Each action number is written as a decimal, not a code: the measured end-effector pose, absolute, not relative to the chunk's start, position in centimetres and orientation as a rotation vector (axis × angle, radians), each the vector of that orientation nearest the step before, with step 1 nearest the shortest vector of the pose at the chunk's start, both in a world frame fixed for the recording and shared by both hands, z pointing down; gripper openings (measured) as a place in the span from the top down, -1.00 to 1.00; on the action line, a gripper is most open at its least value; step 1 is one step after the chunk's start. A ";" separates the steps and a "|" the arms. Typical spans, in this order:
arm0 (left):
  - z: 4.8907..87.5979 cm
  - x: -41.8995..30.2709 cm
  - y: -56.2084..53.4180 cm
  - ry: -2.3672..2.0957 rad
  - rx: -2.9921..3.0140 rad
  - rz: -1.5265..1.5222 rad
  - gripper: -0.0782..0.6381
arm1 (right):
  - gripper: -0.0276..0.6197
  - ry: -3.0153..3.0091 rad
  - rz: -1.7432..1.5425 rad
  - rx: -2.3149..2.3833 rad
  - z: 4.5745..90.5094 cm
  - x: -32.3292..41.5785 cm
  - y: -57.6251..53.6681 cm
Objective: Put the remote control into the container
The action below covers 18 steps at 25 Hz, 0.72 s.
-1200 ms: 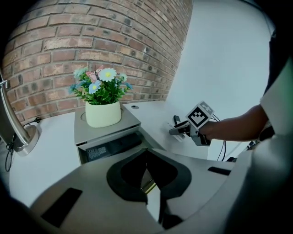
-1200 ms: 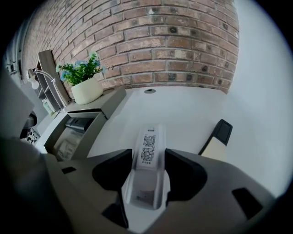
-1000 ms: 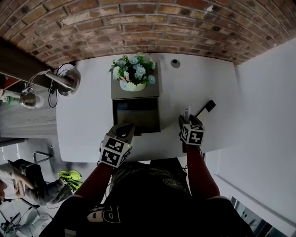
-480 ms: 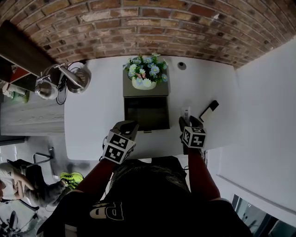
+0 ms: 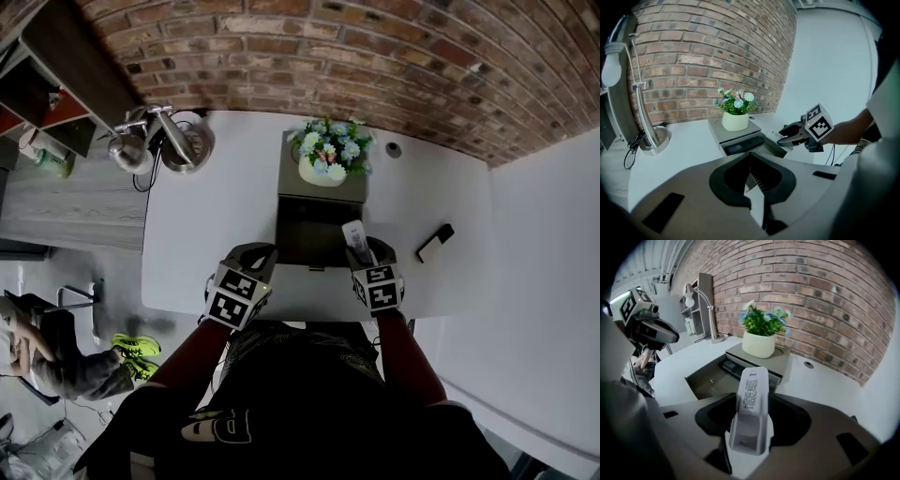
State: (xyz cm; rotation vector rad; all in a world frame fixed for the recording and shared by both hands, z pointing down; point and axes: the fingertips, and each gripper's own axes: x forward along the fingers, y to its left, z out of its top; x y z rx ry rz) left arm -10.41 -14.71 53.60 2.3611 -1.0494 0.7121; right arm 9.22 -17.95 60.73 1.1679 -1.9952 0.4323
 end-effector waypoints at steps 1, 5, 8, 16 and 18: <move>53.5 -10.9 -14.7 -1.070 2.353 0.696 0.76 | 0.23 -2.002 0.402 1.123 60.9 8.3 -18.1; 53.2 -12.9 -14.3 -1.144 2.310 0.650 0.76 | 0.23 -2.023 0.328 0.965 61.9 4.9 -18.7; 53.7 -14.5 -13.6 -1.190 2.258 0.641 0.76 | 0.23 -2.020 0.252 0.840 62.7 2.9 -19.1; 54.2 -16.2 -12.6 -1.285 2.167 0.603 0.76 | 0.23 -1.986 -0.184 0.327 65.9 -1.4 -19.3; 54.1 -16.1 -12.5 -1.295 2.157 0.592 0.76 | 0.23 -1.957 -0.281 0.239 66.4 -1.5 -19.5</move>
